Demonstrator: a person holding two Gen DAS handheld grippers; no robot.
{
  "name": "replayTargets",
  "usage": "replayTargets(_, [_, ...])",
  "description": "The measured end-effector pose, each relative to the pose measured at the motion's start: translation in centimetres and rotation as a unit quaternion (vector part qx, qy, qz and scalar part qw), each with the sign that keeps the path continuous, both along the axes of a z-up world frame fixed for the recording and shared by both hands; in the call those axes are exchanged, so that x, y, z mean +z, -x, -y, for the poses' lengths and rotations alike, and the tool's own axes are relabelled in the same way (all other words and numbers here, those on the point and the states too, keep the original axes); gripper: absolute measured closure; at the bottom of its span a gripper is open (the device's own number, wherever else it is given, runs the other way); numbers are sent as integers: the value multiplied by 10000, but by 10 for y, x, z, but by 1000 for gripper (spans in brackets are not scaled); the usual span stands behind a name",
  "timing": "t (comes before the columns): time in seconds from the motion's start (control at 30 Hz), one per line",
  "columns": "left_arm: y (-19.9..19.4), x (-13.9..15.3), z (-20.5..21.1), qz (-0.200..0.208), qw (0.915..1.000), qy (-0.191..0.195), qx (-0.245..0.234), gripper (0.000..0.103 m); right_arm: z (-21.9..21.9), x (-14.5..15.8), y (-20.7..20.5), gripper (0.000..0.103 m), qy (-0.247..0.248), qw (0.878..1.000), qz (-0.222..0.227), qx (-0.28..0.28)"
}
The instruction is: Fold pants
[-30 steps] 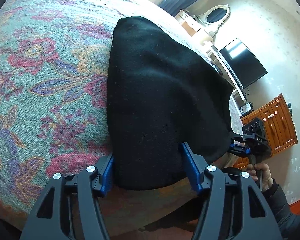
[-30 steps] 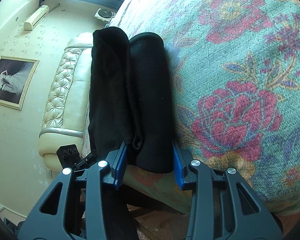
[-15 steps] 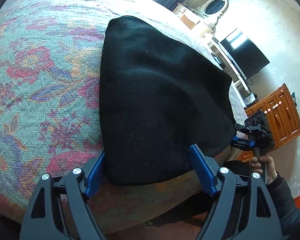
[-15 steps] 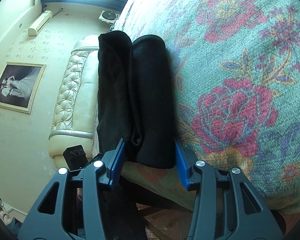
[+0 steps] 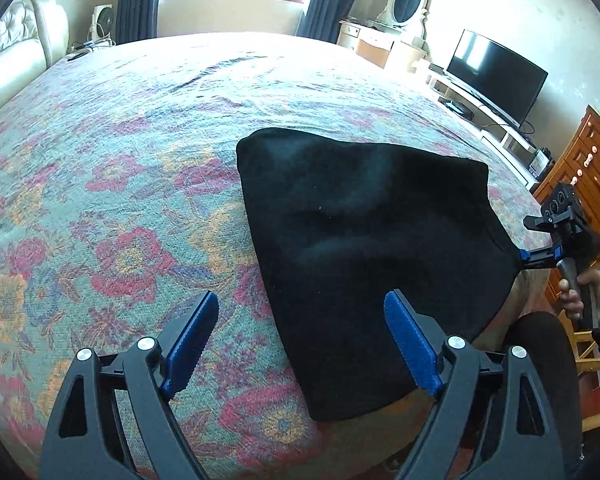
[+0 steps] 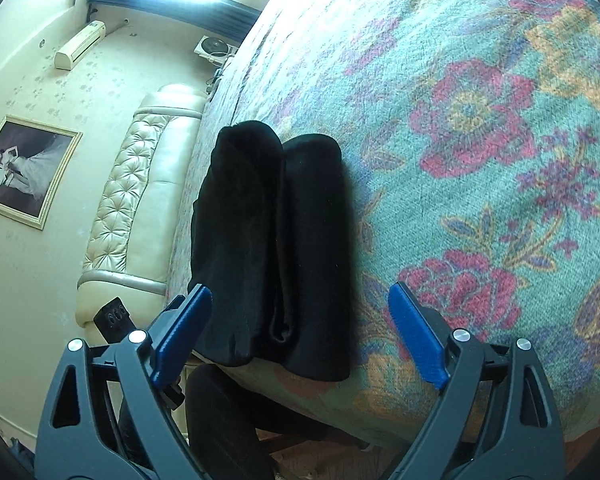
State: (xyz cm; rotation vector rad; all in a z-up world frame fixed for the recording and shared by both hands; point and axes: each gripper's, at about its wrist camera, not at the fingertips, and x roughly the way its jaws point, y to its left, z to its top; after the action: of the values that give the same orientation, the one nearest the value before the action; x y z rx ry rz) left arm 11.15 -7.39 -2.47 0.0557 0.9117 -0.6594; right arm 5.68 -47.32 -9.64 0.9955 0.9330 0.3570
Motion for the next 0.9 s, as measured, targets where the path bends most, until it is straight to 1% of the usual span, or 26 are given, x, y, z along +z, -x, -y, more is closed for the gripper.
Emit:
replayTargets(0.17, [-23,-6,1,-263,9995,170,108,19,1,2,-19,12,141,9999,50,-64])
replayTargets(0.23, [-33,-11,3,-434,9986,266,125,19,1,2,-27,12,194,9998,55,-74])
replayTargets(0.33, [-49,-18,5,-759,9953,584,142,19,0,3,-44,12,303,9995,49,-39])
replayTargets(0.4, [-62,-24,6,-1077,9901,885,159,19,-1,1,-56,12,346,9994,55,-1])
replayTargets(0.5, [-83,-34,8,-1521,9798,1280,202,19,-2,0,-71,11,409,9991,63,32])
replayTargets(0.6, [-102,-43,10,-1811,9706,1565,266,19,-4,-2,-84,11,353,9993,135,6])
replayTargets(0.67, [-113,-48,9,-2001,9627,1794,321,19,-5,-3,-93,7,251,9996,156,-8])
replayTargets(0.73, [-121,-51,10,-2068,9578,1965,356,19,-4,-4,-100,7,170,9997,187,-30])
replayTargets(0.8, [-129,-51,14,-2088,9574,1969,330,19,-3,-5,-107,7,132,9997,198,-51])
replayTargets(0.9, [-136,-50,21,-2077,9606,1834,202,19,1,-5,-115,7,176,9996,186,-144])
